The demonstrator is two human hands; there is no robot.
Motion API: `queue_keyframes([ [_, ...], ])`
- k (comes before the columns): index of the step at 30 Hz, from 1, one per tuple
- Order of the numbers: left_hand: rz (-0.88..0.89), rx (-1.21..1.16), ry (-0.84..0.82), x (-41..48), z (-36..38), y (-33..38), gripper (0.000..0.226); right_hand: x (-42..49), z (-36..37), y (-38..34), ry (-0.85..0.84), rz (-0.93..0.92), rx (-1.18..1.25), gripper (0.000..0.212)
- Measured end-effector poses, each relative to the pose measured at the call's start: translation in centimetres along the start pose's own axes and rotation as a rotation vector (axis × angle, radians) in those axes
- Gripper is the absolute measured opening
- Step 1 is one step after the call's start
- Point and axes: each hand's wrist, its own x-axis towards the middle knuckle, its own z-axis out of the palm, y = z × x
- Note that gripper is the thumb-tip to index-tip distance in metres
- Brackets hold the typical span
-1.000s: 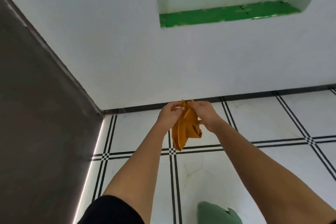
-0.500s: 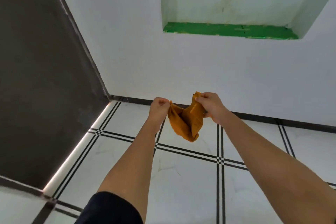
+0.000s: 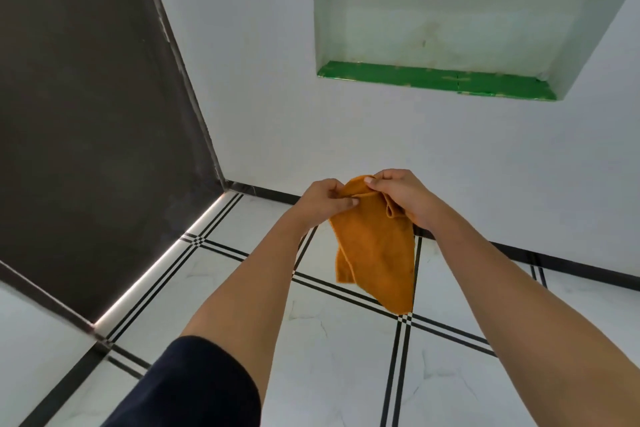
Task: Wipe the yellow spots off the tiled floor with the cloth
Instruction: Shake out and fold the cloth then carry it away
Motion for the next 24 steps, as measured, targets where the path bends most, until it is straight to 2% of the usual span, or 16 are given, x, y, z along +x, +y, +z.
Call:
queue_keyframes([
  [6,0.005,-0.005,0.069,-1.1,0.4,0.1,0.032,-0.7,-0.1,0.7,-0.03,-0.055,-0.142,0.028],
  [10,0.031,0.019,0.13,-1.4,-0.3,-0.2,0.017,-0.6,-0.2,0.8,0.031,-0.045,-0.116,0.035],
  [14,0.053,-0.066,0.075,-1.8,-1.4,-0.3,0.011,-0.5,-0.6,0.6,0.11,-0.068,-0.04,0.032],
  [17,0.088,-0.104,0.022,-1.8,-1.8,0.5,0.011,-0.6,-0.7,0.2,0.086,-0.095,-0.028,0.03],
  [20,0.127,-0.092,0.044,-1.8,-1.4,1.8,0.01,-0.7,-0.4,-0.2,-0.001,-0.124,-0.051,0.023],
  [24,0.184,-0.108,0.126,-1.7,-1.0,3.2,0.01,-0.7,-0.3,-0.8,-0.014,-0.157,-0.023,0.021],
])
